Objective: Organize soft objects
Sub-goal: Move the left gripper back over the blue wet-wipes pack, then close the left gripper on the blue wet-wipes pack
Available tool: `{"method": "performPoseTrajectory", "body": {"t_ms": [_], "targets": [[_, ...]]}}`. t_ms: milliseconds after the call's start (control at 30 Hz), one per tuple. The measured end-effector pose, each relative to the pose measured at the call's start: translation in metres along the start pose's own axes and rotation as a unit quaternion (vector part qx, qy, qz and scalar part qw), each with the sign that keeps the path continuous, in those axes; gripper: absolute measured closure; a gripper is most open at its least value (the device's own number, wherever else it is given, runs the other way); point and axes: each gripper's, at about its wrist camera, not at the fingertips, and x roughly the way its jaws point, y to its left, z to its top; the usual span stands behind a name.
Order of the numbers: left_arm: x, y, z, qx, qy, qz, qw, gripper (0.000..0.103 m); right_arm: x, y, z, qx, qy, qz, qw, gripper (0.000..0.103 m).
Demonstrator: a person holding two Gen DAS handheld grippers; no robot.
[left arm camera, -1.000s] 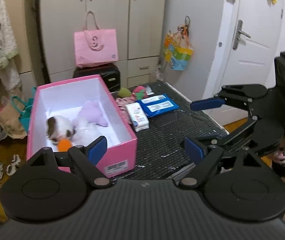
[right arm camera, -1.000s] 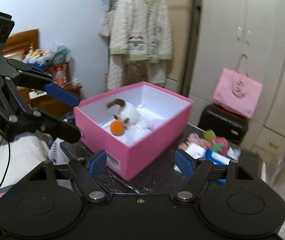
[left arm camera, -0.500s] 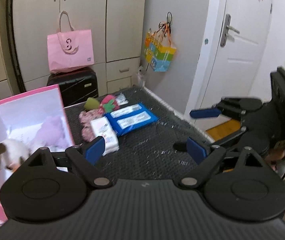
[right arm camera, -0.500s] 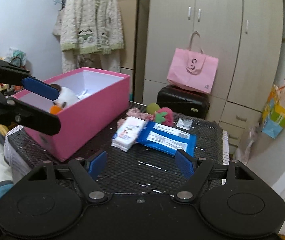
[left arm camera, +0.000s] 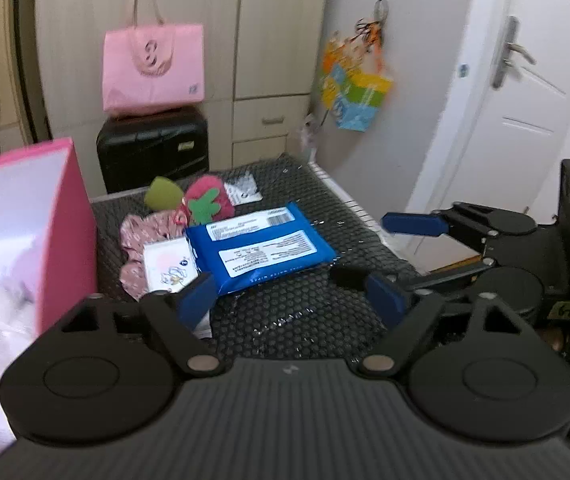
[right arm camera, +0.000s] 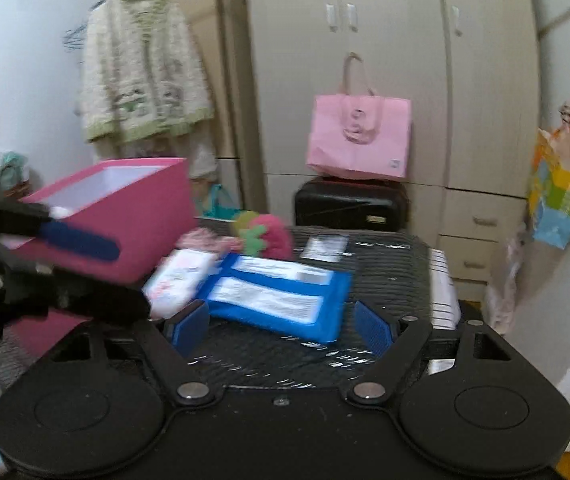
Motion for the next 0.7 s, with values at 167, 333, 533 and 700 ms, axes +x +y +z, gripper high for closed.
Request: {"method": "performPoseTrajectory", "body": {"t_ms": [167,333,533,700], "targets": [[0.035,0.016,-0.001,-0.051,0.004,0.015,0.9986,0.033,0.033,-0.029,-0.002,0.031,0.028,-0.016,0.999,0.019],[0.064,0.019,-0.007,-0.049,0.009,0.08,0.9956,0.044,0.051,-0.05,0.004,0.073,0.042,0.017,0.996,0.021],[0.074,0.018,-0.009,-0.039,0.005,0.077,0.9963,0.05,0.07,-0.061,0.008,0.105,0.063,0.047,0.991,0.035],[0.086,0.028,-0.013,-0.095,0.04,0.029,0.9942,0.051,0.088,-0.06,0.004,0.123,0.085,0.082,0.985,0.049]]}}
